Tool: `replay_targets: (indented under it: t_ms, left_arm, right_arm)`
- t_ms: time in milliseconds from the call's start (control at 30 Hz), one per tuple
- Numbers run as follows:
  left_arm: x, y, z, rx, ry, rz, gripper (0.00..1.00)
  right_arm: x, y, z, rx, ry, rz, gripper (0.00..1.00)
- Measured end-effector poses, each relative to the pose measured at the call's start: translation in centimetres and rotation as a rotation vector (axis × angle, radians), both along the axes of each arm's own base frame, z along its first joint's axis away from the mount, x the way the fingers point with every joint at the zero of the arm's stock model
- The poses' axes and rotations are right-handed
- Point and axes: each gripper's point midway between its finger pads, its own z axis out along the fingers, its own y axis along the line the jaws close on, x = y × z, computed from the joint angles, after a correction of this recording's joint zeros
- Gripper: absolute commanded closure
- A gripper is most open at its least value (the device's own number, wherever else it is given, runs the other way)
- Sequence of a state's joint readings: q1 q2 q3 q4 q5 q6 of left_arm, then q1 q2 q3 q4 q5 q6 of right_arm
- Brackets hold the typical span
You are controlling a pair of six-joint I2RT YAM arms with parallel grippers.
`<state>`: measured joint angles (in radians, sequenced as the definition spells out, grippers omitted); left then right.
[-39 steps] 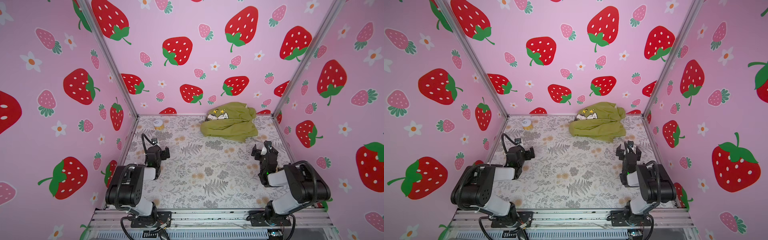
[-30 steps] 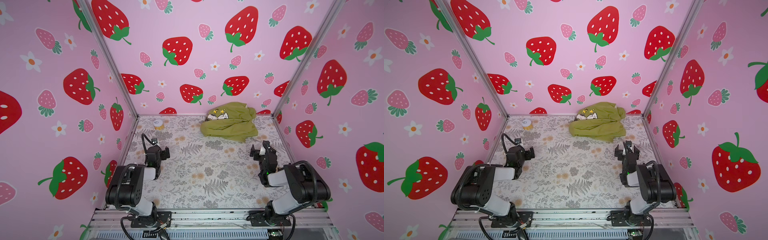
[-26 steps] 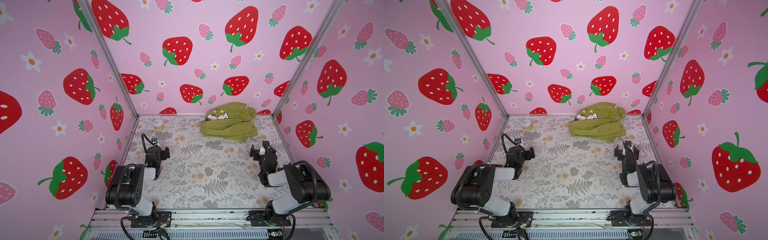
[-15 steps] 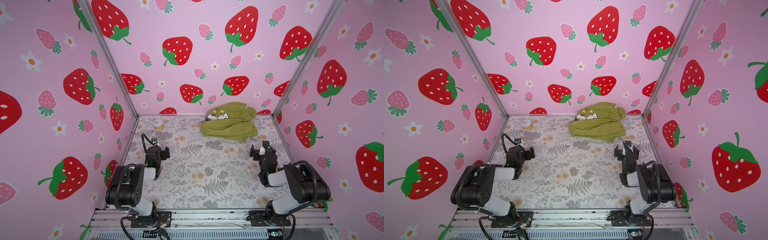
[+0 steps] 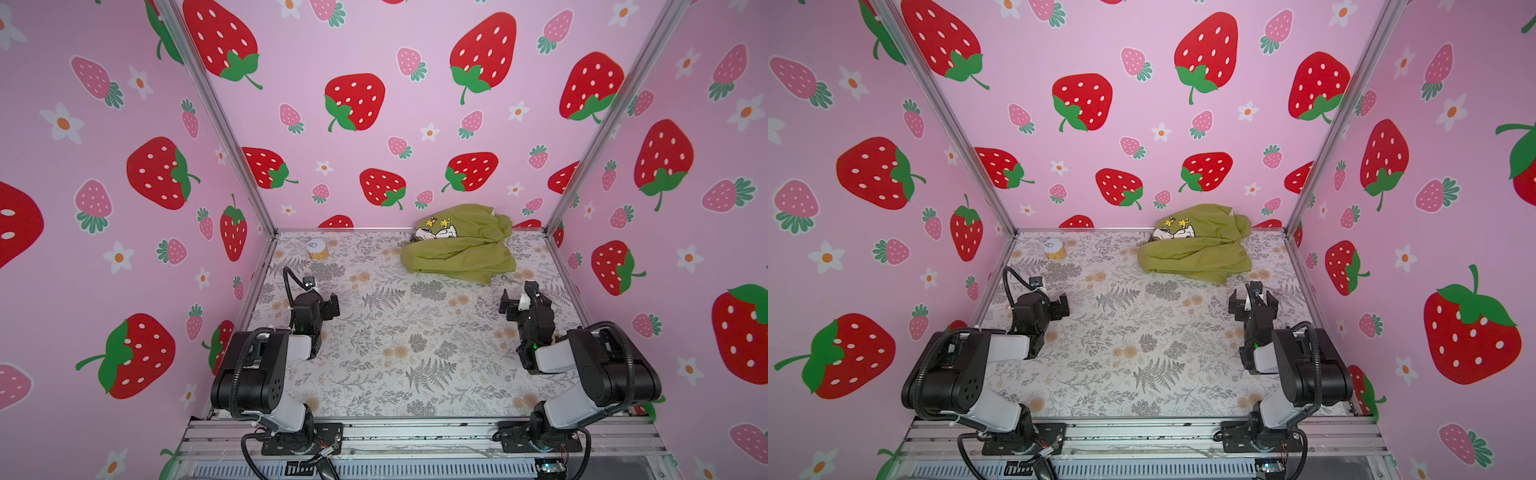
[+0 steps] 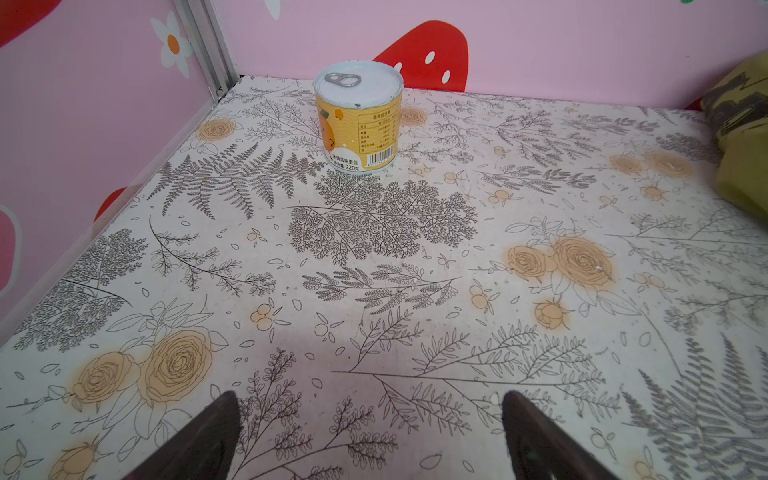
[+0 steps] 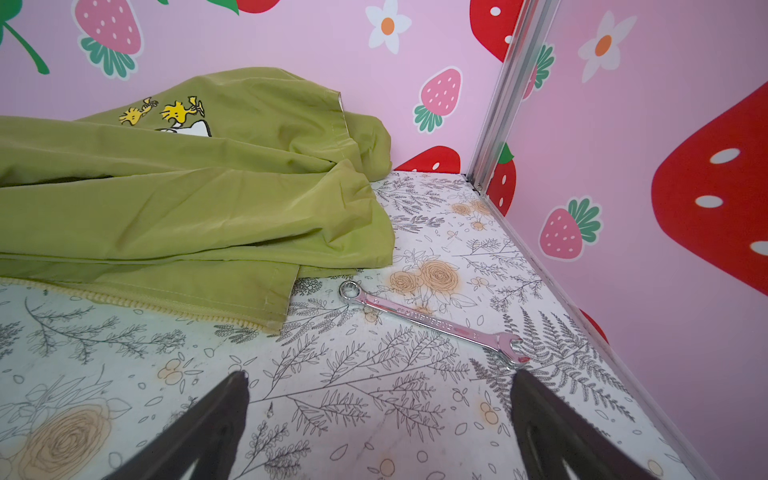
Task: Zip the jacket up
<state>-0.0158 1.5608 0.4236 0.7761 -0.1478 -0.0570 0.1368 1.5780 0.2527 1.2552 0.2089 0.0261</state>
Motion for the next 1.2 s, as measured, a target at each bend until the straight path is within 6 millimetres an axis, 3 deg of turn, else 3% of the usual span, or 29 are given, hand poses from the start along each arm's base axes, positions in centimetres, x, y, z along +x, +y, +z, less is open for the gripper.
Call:
replay_targets:
  t_ms: [367, 467, 567, 733, 867, 933, 1033, 1100, 1200]
  left_arm:
    - [-0.1, 0.0, -0.1, 0.0, 0.014, -0.001, 0.01]
    - [-0.1, 0.1, 1.1, 0.003, 0.029, 0.006, 0.01]
    - [0.6, 0.6, 4.3, 0.009, -0.007, 0.044, 0.01]
    - [1.1, 0.8, 12.3, -0.084, -0.157, 0.114, 0.01]
    - [1.5, 0.3, 18.5, -0.237, -0.212, 0.149, 0.01]
    - [1.8, -0.5, 21.3, -0.308, -0.225, 0.122, 0.01]
    - [1.3, -2.4, 23.6, -0.414, -0.221, 0.037, 0.01]
    - [0.4, -4.1, 23.6, -0.499, -0.181, -0.029, 0.03]
    - [-0.5, -6.7, 21.9, -0.63, -0.094, -0.117, 0.07]
  right_arm:
    - [0.0, -0.2, 0.0, 0.001, 0.004, -0.014, 0.01]
    - [0.5, -0.9, 0.7, 0.006, 0.027, -0.058, 0.01]
    - [1.2, -0.9, 5.2, 0.035, -0.041, -0.067, 0.01]
    - [1.5, -0.8, 15.1, 0.185, -0.201, -0.067, 0.01]
    - [4.5, 0.2, 21.5, 0.294, -0.161, -0.04, 0.02]
    - [6.4, 1.8, 23.5, 0.338, -0.109, 0.028, 0.15]
    - [8.7, 5.0, 23.0, 0.383, 0.018, 0.166, 0.2]
    - [9.8, 7.3, 20.5, 0.406, 0.126, 0.234, 0.21]
    - [10.3, 11.6, 15.2, 0.411, 0.312, 0.307, 0.23]
